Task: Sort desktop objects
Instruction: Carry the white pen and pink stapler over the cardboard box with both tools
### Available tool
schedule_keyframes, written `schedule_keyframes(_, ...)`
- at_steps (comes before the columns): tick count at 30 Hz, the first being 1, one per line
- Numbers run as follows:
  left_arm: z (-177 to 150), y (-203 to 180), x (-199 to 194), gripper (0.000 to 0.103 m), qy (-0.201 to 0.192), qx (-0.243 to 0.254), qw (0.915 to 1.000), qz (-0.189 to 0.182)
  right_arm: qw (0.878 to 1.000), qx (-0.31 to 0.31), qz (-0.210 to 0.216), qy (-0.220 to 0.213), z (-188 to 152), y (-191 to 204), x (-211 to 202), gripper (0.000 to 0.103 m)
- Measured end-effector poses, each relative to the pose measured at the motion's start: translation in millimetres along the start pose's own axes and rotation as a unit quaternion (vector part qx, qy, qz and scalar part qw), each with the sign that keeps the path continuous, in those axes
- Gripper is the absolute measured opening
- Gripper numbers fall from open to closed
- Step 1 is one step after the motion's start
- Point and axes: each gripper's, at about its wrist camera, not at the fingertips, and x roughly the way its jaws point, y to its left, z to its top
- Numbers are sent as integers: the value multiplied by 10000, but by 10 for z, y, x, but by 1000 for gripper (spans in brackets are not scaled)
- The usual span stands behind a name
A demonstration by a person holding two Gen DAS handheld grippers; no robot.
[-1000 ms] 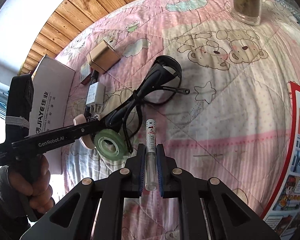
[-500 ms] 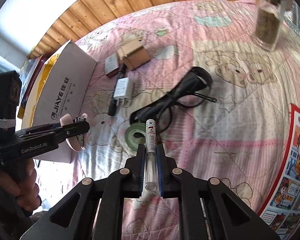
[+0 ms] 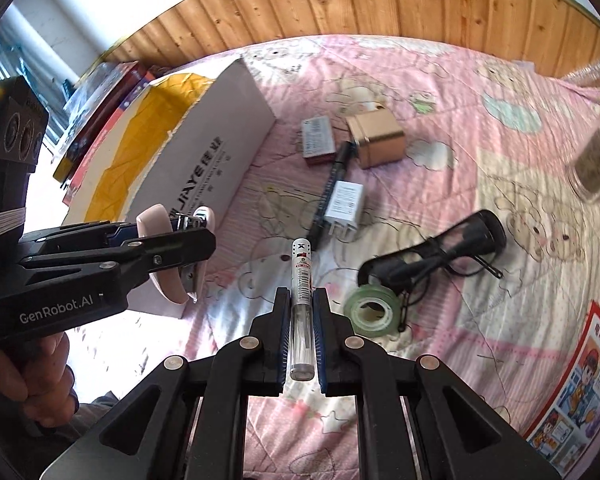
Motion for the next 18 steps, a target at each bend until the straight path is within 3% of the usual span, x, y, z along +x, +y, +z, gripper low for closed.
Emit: schedule_keyframes(18,-32,515,-581,27,-560,-689,9960,-52,9950,-973,202,88,376,663,-7,12)
